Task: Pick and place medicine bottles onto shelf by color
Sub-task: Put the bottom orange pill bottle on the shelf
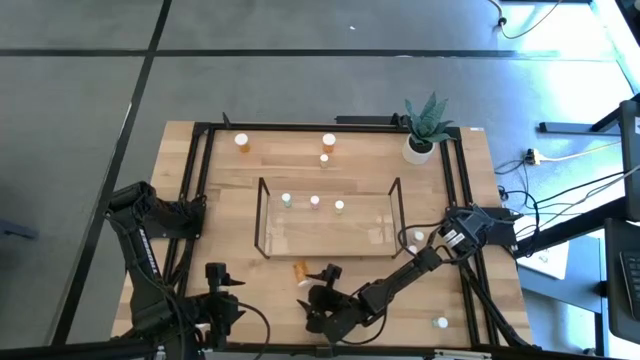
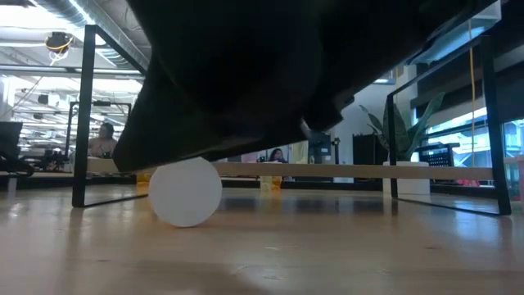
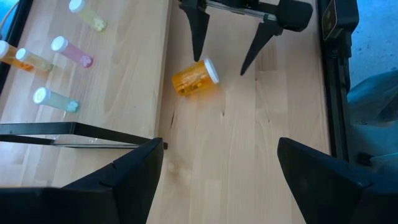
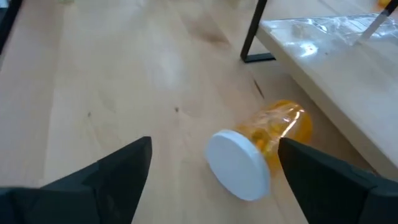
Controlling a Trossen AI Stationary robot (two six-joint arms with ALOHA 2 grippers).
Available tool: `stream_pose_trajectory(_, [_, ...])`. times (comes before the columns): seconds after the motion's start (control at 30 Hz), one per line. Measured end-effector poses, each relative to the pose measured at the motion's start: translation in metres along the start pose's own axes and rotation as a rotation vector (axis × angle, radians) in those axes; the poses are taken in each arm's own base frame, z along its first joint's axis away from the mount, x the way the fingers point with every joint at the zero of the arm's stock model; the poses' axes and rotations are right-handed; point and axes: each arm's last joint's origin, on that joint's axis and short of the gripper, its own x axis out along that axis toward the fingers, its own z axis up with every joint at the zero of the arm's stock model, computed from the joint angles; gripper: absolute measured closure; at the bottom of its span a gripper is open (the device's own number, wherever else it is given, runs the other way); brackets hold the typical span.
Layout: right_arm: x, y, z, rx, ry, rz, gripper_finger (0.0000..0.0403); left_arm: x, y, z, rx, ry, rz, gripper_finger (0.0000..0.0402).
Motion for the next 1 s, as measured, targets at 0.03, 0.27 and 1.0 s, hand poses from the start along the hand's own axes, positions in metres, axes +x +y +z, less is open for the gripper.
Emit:
stream_pose_trajectory(0.03, [0.001, -0.001, 0.000, -0.002, 0.002, -0.003, 0.0052, 0.000, 0.000, 0.000, 0.000, 0.001, 0.000, 0.0092])
stream_pose_trajectory(0.27, [0.004, -0.005, 0.000, 0.025, 0.014, -0.021, 0.0052, 0.000, 0.000, 0.000, 0.000, 0.000, 0.000, 0.0092])
stream_pose_trajectory(1.0, [0.012, -0.011, 0.000, 0.183, -0.008, -0.077, 0.0052, 0.000, 0.000, 0.000, 0.000, 0.000, 0.000, 0.0092])
